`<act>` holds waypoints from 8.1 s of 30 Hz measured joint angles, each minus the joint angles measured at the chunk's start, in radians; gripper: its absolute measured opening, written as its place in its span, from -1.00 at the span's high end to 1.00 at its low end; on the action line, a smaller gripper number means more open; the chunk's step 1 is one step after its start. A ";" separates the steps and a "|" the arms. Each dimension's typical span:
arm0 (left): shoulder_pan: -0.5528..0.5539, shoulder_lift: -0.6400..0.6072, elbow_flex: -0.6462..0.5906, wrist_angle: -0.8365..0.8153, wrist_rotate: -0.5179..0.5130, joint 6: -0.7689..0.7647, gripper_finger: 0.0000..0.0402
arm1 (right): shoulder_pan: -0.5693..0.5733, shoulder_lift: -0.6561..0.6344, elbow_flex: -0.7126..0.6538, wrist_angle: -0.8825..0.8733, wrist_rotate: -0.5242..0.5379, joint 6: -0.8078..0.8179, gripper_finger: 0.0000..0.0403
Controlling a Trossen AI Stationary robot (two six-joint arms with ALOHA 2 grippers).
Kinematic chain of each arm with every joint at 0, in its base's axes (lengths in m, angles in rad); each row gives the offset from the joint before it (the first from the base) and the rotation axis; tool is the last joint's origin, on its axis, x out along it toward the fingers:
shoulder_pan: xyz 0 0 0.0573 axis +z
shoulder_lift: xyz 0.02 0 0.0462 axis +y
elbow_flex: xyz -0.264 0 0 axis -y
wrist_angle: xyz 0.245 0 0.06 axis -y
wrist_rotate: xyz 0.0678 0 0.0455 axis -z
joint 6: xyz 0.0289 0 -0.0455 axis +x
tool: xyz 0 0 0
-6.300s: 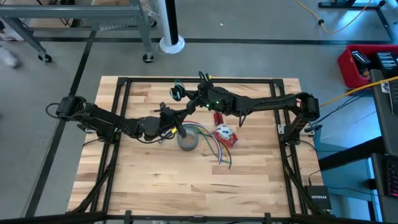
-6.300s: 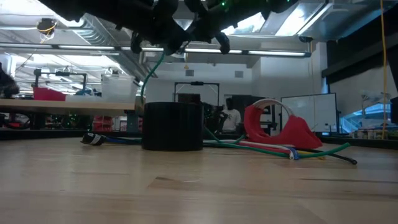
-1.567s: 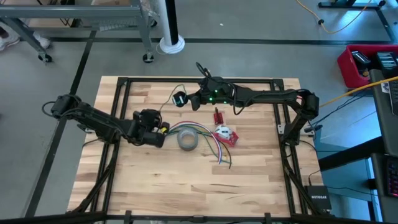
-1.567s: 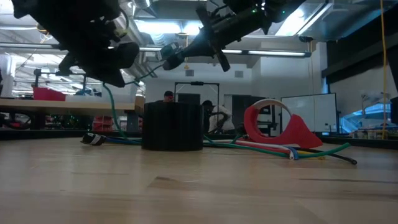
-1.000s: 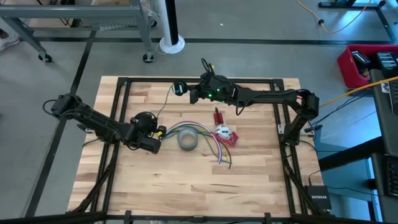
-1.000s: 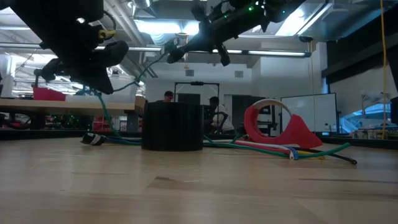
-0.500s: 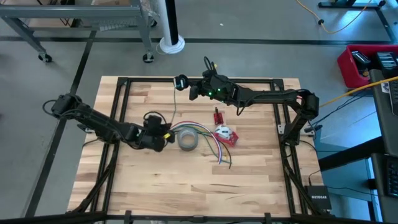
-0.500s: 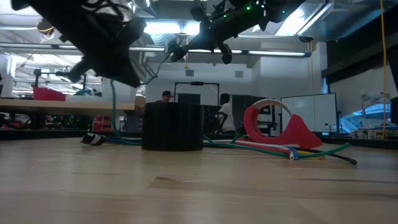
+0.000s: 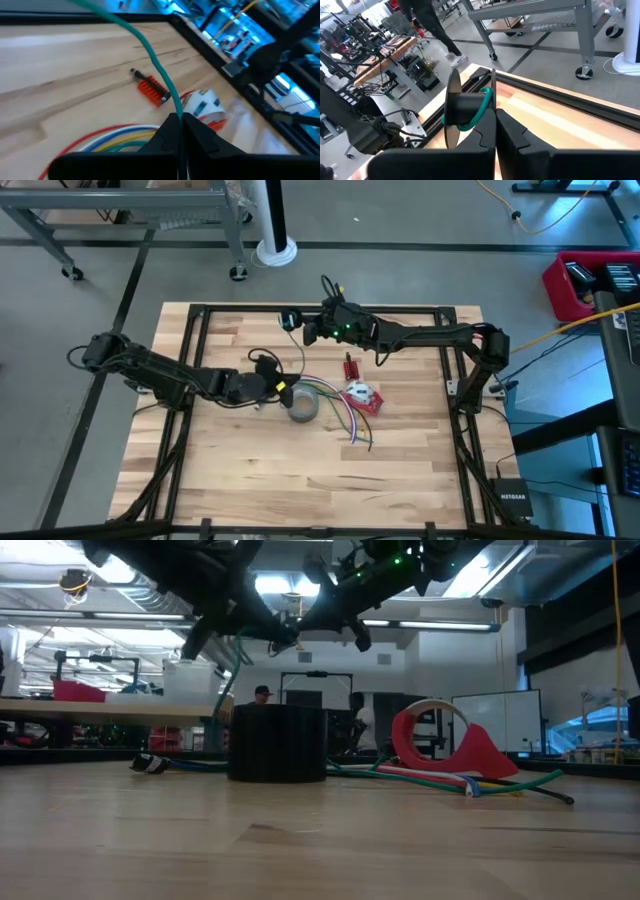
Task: Coil cords
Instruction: Coil the green wire onto the black spool
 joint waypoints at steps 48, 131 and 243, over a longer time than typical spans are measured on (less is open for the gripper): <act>0.152 -0.234 0.146 -0.470 -0.232 0.280 1.00 | 0.000 0.002 -0.002 -0.153 -0.153 -0.026 1.00; 0.073 -0.230 -0.019 -0.587 -0.244 -0.057 0.85 | 0.019 0.095 -0.002 -0.402 -0.152 -0.138 0.68; 0.075 -0.230 -0.019 -0.711 -0.168 0.073 0.94 | 0.085 0.397 -0.003 0.026 0.221 -1.136 0.66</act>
